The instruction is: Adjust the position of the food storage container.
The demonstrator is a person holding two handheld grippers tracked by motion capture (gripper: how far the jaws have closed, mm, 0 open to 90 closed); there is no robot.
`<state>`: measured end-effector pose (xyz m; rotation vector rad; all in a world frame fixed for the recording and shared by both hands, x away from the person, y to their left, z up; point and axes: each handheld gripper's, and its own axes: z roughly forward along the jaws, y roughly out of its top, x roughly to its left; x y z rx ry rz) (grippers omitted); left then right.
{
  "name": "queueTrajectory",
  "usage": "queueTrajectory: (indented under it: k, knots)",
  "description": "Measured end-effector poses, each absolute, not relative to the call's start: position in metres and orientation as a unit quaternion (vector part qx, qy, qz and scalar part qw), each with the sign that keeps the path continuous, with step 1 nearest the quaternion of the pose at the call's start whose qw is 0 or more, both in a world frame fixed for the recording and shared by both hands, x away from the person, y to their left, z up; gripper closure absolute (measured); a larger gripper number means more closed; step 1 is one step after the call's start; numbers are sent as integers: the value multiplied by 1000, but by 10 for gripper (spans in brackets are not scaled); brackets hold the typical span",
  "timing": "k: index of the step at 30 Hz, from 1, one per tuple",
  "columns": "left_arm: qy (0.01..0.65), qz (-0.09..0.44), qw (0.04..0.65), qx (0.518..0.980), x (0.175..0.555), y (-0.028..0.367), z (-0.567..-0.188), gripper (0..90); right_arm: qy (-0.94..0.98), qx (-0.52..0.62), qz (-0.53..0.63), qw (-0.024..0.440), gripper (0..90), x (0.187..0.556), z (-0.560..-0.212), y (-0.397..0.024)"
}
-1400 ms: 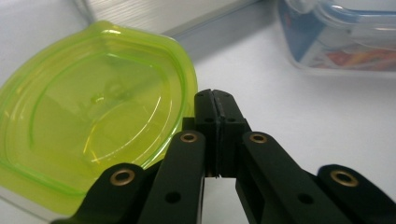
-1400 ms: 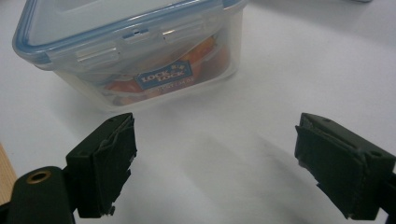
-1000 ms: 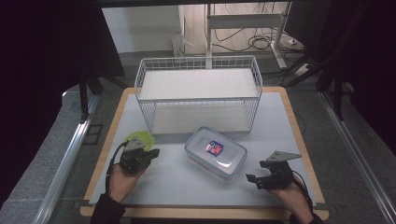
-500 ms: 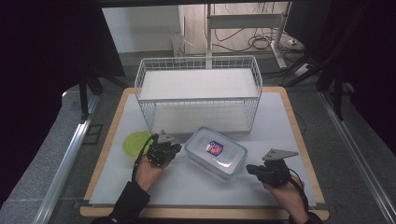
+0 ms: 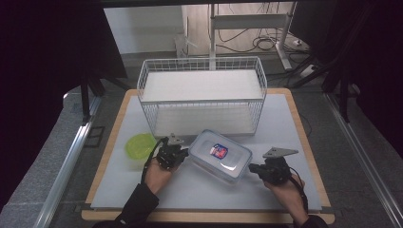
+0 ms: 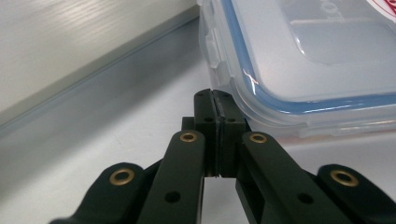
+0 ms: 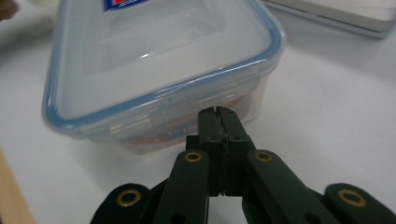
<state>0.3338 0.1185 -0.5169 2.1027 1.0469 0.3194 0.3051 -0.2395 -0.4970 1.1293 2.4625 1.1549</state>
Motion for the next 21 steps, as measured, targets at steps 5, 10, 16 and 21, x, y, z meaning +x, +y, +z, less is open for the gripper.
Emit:
queueTrajectory:
  k: [5,10,16,21]
  knots:
    - [399,112,380,827,321,110,-516,898,818,409,392,97,897,317,-499,-253]
    - [388,97,375,836,308,110,-514,897,816,415,390,102,898,328,-500,-255]
    - [380,77,376,842,294,115,-512,895,816,410,394,99,900,340,-502,-252]
    - [376,75,372,845,285,117,-511,890,818,406,396,99,900,343,-503,-247]
